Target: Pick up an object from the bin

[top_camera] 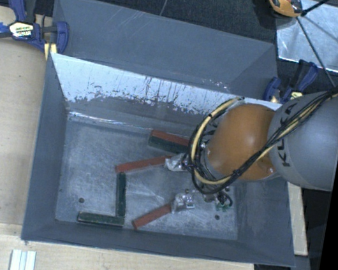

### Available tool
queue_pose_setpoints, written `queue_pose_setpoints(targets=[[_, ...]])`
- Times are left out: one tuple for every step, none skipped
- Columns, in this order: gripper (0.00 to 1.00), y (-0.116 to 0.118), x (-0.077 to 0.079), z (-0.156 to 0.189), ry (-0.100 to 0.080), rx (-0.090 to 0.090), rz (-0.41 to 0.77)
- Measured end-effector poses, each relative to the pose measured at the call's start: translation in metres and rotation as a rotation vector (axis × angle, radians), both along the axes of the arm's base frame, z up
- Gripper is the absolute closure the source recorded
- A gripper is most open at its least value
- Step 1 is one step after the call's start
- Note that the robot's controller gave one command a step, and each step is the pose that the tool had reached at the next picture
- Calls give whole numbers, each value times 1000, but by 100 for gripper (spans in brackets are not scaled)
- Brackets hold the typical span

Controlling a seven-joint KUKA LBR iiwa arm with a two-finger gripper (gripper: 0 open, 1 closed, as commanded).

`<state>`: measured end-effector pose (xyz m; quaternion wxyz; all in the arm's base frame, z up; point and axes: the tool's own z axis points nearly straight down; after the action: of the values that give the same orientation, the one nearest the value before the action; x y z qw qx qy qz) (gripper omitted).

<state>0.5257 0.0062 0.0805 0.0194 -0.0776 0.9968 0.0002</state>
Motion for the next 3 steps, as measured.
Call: queue_pose_setpoints(targets=[[0,0,0,0,0,0,0],[0,13,-10,0,4,-11,105],[100,45,-33,-1,31,-16,304]])
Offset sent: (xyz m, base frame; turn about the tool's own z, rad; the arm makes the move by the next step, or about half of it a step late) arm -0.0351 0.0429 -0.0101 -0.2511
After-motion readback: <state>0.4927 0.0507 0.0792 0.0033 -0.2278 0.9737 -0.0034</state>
